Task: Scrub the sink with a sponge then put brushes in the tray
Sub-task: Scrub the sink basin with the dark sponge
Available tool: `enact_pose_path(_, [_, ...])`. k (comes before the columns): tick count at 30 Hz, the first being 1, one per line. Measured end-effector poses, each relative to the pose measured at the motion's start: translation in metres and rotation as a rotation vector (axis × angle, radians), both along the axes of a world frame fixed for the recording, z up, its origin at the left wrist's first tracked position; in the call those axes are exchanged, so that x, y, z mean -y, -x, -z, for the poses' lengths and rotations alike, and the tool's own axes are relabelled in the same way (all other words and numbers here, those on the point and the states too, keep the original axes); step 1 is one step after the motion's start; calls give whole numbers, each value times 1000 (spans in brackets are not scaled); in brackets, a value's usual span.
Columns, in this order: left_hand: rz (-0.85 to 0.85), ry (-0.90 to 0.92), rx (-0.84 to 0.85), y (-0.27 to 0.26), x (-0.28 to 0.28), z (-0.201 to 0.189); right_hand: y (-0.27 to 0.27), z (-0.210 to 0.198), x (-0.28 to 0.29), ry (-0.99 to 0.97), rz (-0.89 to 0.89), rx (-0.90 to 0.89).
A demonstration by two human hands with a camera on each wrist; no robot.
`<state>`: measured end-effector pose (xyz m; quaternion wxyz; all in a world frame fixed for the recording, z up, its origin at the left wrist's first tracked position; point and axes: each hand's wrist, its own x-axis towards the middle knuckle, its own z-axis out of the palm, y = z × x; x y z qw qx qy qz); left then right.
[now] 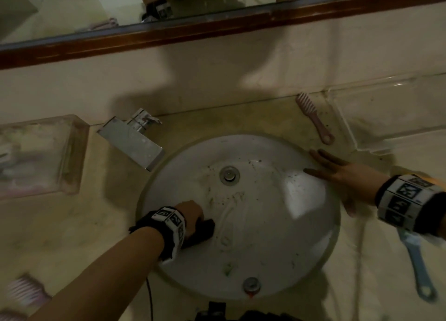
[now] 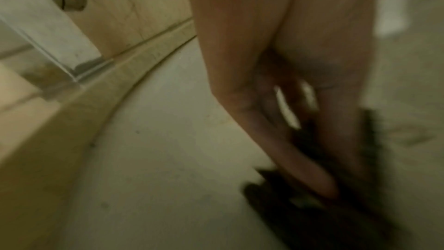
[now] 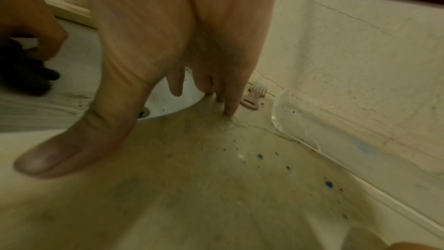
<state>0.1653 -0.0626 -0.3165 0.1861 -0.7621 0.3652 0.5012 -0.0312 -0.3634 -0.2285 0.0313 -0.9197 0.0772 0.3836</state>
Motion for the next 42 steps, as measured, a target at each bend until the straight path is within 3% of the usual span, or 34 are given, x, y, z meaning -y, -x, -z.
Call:
enact_pose_path(4, [69,-16,-44,0,15,-16,1,0,-1,3,0,25])
enact_pose_path(8, [72,218,191,-19,31,-24,0,-3,-2,2,6,28])
enact_pose_path(10, [206,391,402,-27,35,-21,-1,-5,-3,-2,28,5])
enact_pose_path(14, [227,405,542,-33,19,32,-4,-8,-5,19,22,-58])
enact_pose_path(15, [303,267,547,-27,17,25,-5,-8,-5,23,25,-75])
enact_pose_path(17, [274,153,499,-18,20,24,-4,-8,-4,26,20,-82])
enact_pose_path(21, [80,161,548,-9,29,12,-5,-5,-3,42,-13,-103])
enact_pose_path(24, [42,243,603,-16,32,20,-7,-3,-3,108,-67,-128])
enact_pose_path(26, [62,258,554,-13,34,15,-6,-4,-5,120,-73,-116])
enact_pose_path(30, [96,106,411,6,23,35,-5,-8,-6,96,-19,-84])
enact_pose_path(35, [2,161,228,-6,37,20,-8,-10,-10,66,-54,-87])
enact_pose_path(37, [2,261,284,-21,51,9,-8,-11,-11,70,-64,-85])
enact_pose_path(39, [172,423,476,-32,65,-1,-8,-11,-11,79,-60,-91])
enact_pose_path(42, [254,444,609,-41,73,4,-8,-10,-12,81,-34,-107])
